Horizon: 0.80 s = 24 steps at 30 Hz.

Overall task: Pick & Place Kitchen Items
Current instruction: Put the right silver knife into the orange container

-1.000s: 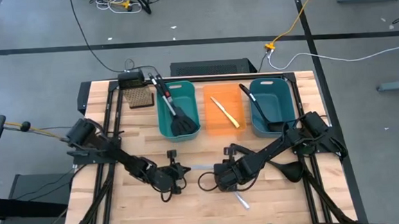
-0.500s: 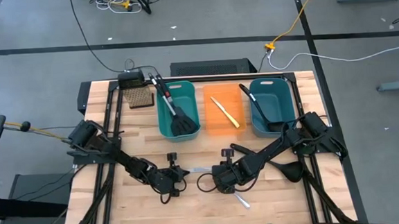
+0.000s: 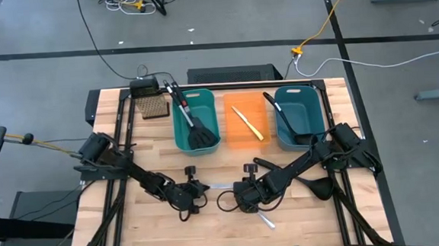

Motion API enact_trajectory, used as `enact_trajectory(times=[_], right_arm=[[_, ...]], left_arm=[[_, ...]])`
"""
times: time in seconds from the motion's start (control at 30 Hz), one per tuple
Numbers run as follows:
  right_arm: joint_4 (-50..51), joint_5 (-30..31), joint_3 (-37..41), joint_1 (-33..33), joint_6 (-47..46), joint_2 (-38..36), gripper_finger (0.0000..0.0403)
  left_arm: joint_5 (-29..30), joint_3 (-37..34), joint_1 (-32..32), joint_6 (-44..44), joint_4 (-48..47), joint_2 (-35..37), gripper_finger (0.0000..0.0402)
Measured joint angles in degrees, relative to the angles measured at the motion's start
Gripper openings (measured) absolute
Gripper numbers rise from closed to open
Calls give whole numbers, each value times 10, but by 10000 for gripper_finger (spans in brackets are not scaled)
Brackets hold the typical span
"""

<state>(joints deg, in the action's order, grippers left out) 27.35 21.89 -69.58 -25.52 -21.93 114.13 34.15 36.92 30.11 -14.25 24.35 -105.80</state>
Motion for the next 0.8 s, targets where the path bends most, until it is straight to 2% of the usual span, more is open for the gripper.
enact_trajectory(times=[0.23, 0.57, 0.8], right_arm=[[-1, -6, 0, 0, 1, -3, 54], [7, -14, 1, 1, 0, -50, 102], [46, -88, 0, 1, -47, -70, 125]], left_arm=[[-5, 1, -4, -1, 10, -10, 4], [-11, 0, -4, -5, 10, -10, 4], [-12, 0, -6, -16, 5, -11, 3]])
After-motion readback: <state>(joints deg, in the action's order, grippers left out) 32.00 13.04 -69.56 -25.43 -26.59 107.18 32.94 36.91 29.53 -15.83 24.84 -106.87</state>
